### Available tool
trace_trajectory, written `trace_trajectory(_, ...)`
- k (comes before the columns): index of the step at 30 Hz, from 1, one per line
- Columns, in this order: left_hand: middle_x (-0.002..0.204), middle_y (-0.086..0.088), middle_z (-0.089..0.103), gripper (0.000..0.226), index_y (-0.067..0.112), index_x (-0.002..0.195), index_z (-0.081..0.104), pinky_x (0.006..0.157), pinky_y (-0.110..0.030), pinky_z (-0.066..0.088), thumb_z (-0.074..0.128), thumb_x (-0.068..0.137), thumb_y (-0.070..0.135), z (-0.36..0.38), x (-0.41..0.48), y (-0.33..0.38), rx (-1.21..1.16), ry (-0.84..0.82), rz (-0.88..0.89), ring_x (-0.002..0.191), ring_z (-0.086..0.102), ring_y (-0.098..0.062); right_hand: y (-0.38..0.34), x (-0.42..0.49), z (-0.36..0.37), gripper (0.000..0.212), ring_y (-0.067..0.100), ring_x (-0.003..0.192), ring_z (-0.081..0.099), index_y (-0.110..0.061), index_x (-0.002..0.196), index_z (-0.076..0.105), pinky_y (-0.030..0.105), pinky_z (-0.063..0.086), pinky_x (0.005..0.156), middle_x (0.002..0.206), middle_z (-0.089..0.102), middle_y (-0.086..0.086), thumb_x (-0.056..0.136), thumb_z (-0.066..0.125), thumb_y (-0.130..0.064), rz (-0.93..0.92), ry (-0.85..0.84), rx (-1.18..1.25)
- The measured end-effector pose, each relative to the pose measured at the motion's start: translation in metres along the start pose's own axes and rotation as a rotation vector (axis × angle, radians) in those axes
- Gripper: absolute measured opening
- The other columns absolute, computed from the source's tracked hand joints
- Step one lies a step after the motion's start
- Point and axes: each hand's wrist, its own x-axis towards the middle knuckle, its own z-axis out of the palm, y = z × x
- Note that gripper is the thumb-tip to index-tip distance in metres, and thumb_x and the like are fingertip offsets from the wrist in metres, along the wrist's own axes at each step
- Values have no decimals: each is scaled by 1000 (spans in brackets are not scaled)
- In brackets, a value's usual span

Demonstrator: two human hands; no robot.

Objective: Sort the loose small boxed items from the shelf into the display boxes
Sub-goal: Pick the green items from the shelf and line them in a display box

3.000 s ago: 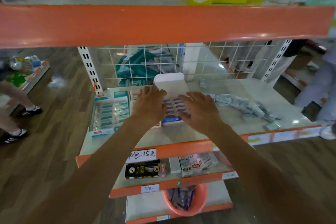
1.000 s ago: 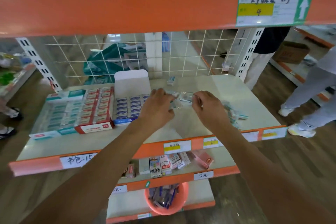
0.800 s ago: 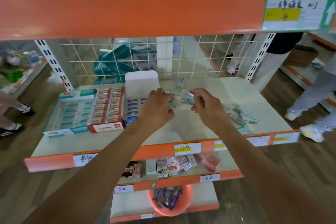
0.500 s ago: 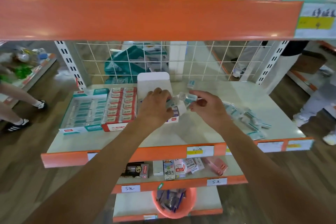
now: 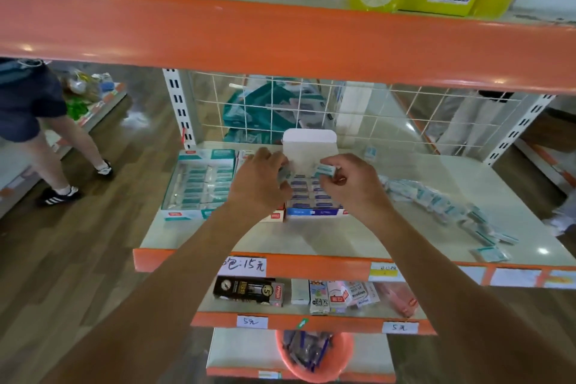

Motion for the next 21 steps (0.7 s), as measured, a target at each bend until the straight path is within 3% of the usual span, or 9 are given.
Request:
trace_trajectory(2,114,-2,52,35,20,118,54,88,-29,46,62,85,29,-6,-2,-14,-15,12,-17,104,51,-18,-11,3,11,32,11,84,65,-18,118,66,21,53,80,110,65,-1,87,67,-11,-43,-36,44)
trace_trajectory(7,112,-1,51,36,19,118,54,82,-28,45,62,85,29,-23,-9,-48,-34,9,-59,104,51,-19,-35,15,40,28,9,90,60,-12,114,69,13,48,83,113,64,1,86,69,-9,-119,-54,-10)
trace_trajectory(11,113,-2,52,36,17,119,54,78,-25,39,62,85,26,-35,-12,-69,-42,-3,-79,104,51,-19,-52,23,62,29,16,94,63,-11,112,70,29,53,88,113,66,4,83,72,-10,-165,-65,-34)
trace_trajectory(17,106,-4,52,29,14,105,54,72,-25,35,66,79,16,-48,-16,-101,-111,27,-125,87,43,-13,-72,32,89,21,8,75,65,-17,98,65,28,56,69,89,69,-6,85,70,-33,-146,-64,-39)
trace_trajectory(21,103,-6,51,30,14,95,47,68,-26,37,69,75,10,-49,-17,-119,-164,12,-123,82,45,-17,-85,39,103,20,2,67,54,-14,92,58,17,40,59,79,57,-10,84,71,-27,-209,-116,-106)
